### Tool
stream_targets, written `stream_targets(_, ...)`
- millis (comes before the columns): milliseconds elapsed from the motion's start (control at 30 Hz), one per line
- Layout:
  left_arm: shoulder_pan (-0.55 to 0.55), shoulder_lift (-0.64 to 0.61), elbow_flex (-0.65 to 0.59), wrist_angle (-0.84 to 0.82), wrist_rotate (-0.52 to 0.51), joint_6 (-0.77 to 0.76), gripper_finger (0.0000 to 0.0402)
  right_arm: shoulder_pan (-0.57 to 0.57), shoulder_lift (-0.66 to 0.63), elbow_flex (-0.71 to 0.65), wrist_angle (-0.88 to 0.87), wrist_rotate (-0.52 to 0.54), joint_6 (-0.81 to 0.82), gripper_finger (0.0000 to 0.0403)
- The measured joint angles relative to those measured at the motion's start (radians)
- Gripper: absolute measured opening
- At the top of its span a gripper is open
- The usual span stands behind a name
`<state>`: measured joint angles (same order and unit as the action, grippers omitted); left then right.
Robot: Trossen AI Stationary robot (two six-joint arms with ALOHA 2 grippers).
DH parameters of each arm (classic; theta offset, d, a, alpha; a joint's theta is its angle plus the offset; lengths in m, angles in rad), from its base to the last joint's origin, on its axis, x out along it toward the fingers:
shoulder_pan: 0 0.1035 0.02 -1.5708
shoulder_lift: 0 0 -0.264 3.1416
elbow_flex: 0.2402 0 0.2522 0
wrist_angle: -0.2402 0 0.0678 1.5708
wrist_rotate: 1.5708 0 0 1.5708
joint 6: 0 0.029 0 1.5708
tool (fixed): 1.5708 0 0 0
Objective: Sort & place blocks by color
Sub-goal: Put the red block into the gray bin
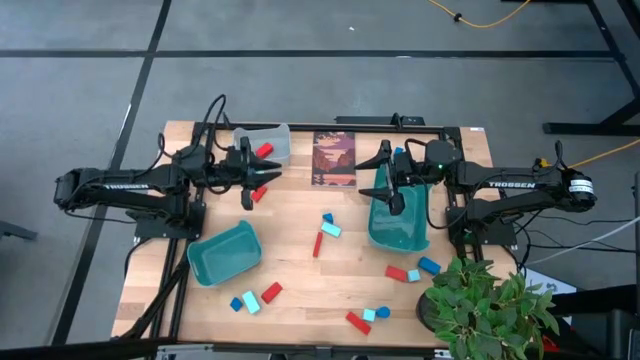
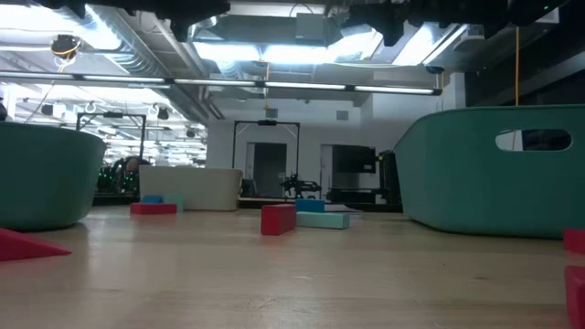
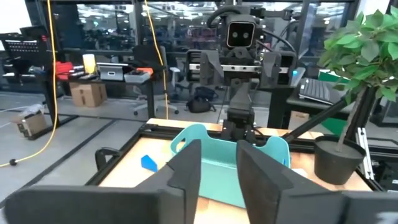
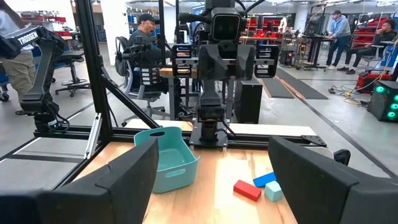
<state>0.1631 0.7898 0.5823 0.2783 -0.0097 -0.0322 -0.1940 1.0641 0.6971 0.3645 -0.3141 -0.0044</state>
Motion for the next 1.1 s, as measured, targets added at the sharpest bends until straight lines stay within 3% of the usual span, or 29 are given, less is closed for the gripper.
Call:
stream_targets(233, 0.005, 0.01, 0.041, -0.104, -0.068, -0.013, 0.0152, 0.0, 0.0, 0.0, -0.002, 0.0, 0.0, 0.0307)
stream_targets(467, 0.086, 0.144, 0.296, -0.67, -0.167, -0.126, 0.018, 0.0, 0.0, 0.0, -0.003, 0.0, 0.0, 0.0307)
stream_targets(667, 0.185, 0.292, 0.353, -0.95, -0.066, -0.259, 0.018, 0.0, 0.0, 0.0, -0.004, 0.0, 0.0, 0.0307)
stream_targets(767, 0.217, 0.361, 0.333, -1.004, -0.031, -0.276, 0.0179, 0.0, 0.0, 0.0, -0.006, 0.0, 0.0, 0.0307)
stream_targets(1100, 0.278, 0.54, 0.23, -0.97, 0.015, -0.275, 0.018, 0.0, 0.0, 0.0, -0.065, 0.0, 0.002, 0.0307)
